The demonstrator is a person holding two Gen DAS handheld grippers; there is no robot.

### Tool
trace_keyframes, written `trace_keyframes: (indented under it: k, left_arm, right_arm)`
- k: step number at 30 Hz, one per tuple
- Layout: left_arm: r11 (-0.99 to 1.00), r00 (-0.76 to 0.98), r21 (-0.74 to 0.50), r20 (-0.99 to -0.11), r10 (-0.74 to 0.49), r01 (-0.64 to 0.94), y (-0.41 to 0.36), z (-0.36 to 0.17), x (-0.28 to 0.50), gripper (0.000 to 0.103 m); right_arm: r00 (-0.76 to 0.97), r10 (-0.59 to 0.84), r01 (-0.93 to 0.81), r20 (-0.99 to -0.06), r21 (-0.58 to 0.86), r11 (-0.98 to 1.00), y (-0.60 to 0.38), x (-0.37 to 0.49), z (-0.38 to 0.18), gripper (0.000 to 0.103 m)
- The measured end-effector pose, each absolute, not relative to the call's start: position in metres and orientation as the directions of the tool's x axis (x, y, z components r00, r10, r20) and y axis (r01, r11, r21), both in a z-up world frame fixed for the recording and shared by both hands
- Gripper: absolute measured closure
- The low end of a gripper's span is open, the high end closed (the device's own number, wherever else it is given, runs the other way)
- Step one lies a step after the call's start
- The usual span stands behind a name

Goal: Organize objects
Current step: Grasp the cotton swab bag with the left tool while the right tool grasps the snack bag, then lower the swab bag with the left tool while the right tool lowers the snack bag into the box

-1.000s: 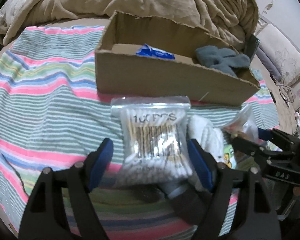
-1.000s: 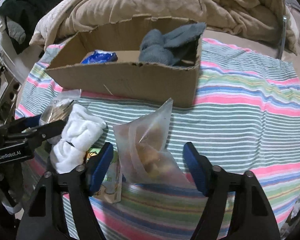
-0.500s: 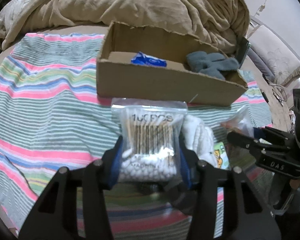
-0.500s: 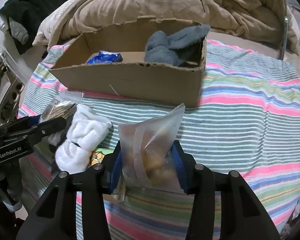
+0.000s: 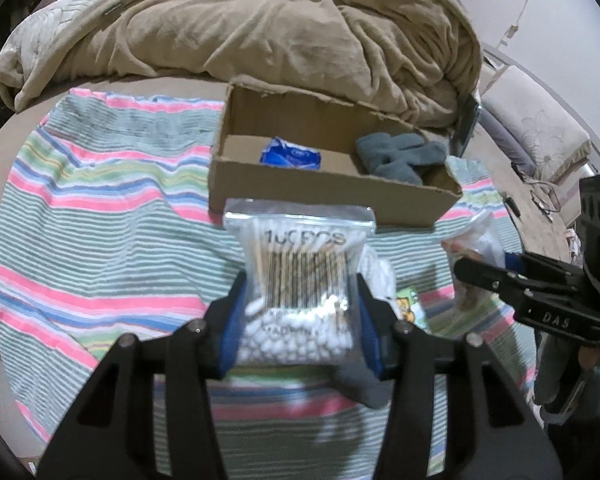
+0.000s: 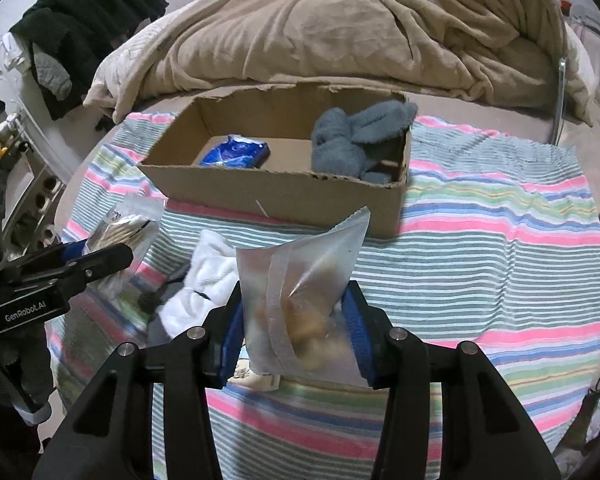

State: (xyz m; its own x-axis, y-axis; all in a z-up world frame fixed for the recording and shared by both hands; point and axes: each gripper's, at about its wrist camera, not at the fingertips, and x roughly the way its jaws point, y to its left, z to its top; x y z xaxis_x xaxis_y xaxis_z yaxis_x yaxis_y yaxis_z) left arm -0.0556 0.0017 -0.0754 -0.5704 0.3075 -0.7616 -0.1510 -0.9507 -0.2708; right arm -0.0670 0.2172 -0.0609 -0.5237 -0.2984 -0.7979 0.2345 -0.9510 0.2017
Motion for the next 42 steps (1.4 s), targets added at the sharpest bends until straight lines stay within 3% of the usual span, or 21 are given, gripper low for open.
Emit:
trace_keyframes:
  k: [25, 42]
  left_arm:
    - [-0.943, -0.668, -0.231, -0.665, 0.334, -0.241, -0.013, -0.016, -0.091, 0.053]
    - [-0.952, -0.663, -0.204, -0.684, 0.305, -0.228, -0.008, -0.031, -0.145, 0.053]
  right_arm:
    - [-0.628, -0.306, 0.28, -0.716, 0.158, -0.947, 0.192, -0.101, 0.004, 0.054]
    - [-0.612, -0.31, 0.296, -0.728, 0.153, -0.943, 0.186, -0.152, -0.011, 0.054]
